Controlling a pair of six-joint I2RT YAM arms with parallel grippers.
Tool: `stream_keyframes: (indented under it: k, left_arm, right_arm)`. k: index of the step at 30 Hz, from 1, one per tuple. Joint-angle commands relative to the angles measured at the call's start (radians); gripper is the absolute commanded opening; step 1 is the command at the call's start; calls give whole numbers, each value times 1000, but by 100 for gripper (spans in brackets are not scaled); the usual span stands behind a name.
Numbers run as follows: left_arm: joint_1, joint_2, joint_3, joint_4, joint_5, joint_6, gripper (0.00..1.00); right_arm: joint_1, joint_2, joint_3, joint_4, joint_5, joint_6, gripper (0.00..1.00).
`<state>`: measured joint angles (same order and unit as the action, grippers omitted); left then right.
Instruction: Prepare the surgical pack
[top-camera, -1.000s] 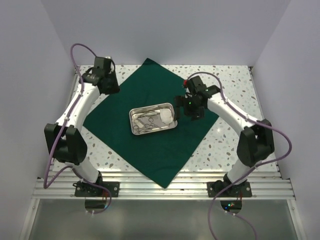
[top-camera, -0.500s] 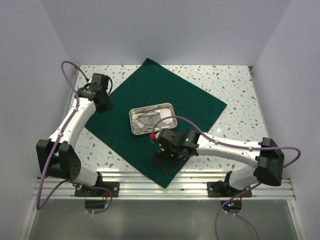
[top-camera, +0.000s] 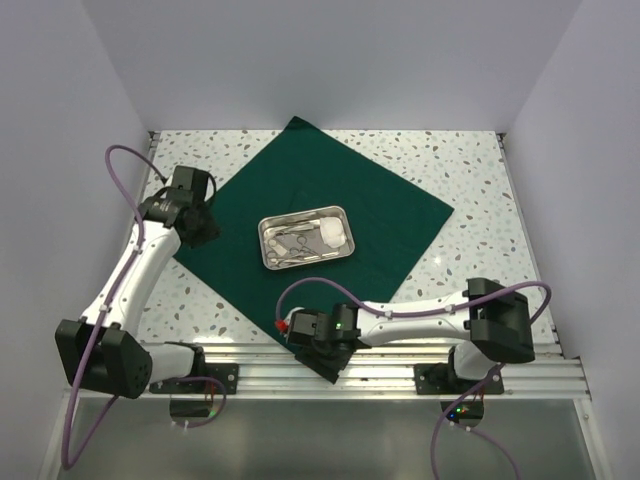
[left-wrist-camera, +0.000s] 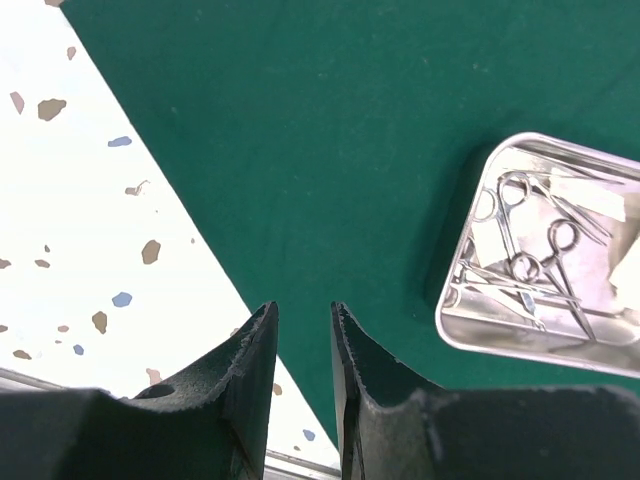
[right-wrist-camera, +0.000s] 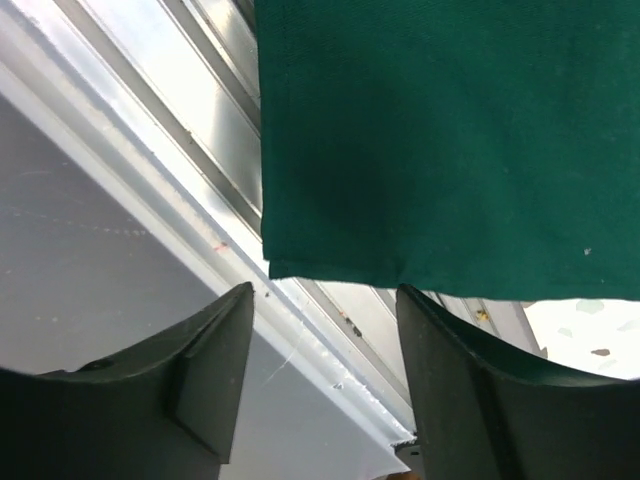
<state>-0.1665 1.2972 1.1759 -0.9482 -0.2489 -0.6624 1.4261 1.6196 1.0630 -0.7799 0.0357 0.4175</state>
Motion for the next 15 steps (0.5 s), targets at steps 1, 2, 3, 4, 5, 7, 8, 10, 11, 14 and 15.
stream_keyframes:
  k: [1, 2, 3, 4, 5, 7, 8, 10, 11, 14, 15]
  left_arm:
    - [-1, -53, -18, -20, 8, -23, 31]
    - [-1, -64, -25, -18, 10, -23, 31]
    - [-1, -67, -28, -20, 11, -20, 31]
    - [-1, -68, -28, -23, 10, -20, 31]
    - [-1, -68, -30, -29, 10, -20, 31]
    - [-1, -68, -35, -31, 13, -19, 31]
    - [-1, -67, -39, -31, 16, -17, 31]
    - [-1, -67, -44, -31, 22, -19, 31]
    - [-1, -68, -47, -31, 22, -17, 31]
    - [-1, -68, -48, -27, 23, -19, 31]
    - [-1, -67, -48, -27, 26, -19, 31]
  right_arm:
    - [10, 20, -5, 54, 29, -16, 61]
    - [16, 23, 0, 57, 27, -20, 61]
    - [23, 28, 5, 59, 27, -20, 61]
    - [25, 42, 9, 64, 20, -20, 59]
    - [28, 52, 9, 65, 15, -19, 59]
    - [34, 66, 12, 70, 9, -16, 58]
    - [46, 77, 14, 70, 15, -17, 56]
    - [57, 82, 20, 74, 23, -14, 57]
    - [65, 91, 22, 77, 23, -10, 56]
    - [82, 115, 20, 76, 47, 9, 55]
    - [88, 120, 25, 68, 70, 17, 55]
